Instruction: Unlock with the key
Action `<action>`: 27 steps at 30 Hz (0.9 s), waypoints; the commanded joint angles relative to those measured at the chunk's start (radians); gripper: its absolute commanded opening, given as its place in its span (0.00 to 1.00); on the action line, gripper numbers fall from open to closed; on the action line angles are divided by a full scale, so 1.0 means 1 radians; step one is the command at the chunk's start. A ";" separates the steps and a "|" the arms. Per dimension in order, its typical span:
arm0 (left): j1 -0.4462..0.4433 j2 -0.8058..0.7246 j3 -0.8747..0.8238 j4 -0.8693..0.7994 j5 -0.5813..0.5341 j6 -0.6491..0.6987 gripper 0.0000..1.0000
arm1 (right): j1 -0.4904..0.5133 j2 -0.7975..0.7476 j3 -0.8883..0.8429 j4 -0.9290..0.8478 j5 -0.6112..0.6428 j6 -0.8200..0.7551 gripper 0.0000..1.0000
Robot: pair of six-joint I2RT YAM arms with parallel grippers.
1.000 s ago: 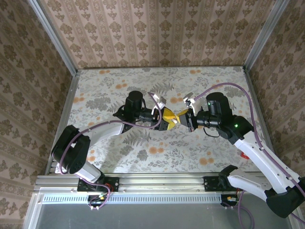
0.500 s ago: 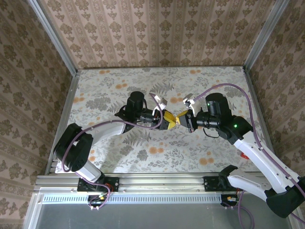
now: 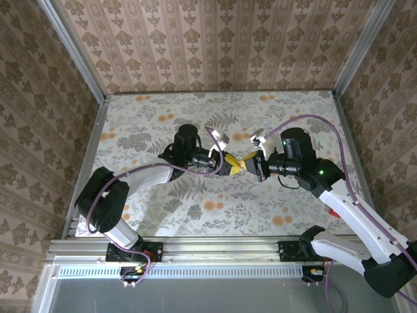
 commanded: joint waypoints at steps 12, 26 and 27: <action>-0.019 0.010 0.002 0.039 -0.021 -0.042 0.00 | 0.004 -0.006 -0.013 0.055 0.002 0.023 0.06; -0.022 -0.132 0.045 -0.567 -0.247 0.280 0.00 | -0.404 0.187 0.149 -0.260 0.503 0.380 0.98; -0.029 -0.139 0.048 -0.595 -0.260 0.293 0.00 | -0.433 0.227 0.156 -0.268 0.501 0.373 0.99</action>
